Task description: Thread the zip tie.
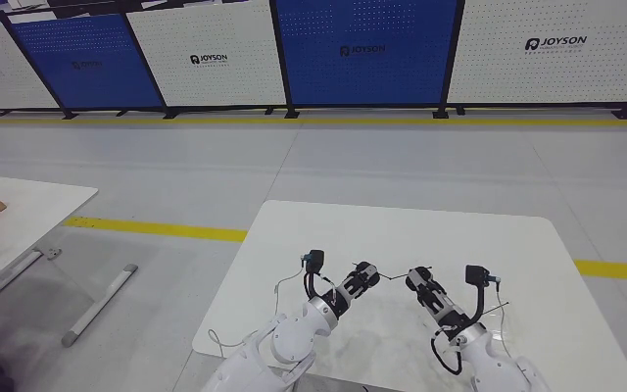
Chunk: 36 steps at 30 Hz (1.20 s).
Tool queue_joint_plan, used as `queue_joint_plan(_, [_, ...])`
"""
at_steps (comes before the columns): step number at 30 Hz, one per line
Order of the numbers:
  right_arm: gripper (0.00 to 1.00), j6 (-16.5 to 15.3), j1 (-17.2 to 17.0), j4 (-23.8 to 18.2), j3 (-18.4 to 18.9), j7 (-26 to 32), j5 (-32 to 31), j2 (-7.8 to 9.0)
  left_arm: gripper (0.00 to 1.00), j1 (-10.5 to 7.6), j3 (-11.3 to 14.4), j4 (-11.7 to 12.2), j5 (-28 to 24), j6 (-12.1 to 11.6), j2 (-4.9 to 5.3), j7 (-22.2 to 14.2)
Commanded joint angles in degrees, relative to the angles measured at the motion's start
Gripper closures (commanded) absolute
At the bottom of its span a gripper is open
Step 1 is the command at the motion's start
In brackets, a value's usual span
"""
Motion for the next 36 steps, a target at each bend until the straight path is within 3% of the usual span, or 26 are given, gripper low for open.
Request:
queue_joint_plan(1, [1.00,-0.12,-0.14,-0.05,0.10,0.00,-0.04,-0.02,1.00,0.00,0.00,0.00,0.00,0.00,0.00,0.00])
queue_joint_plan(36, [1.00,-0.92,-1.03,-0.38,0.68,-0.44,0.55,-0.59,1.00,0.00,0.00,0.00,0.00,0.00,0.00,0.00])
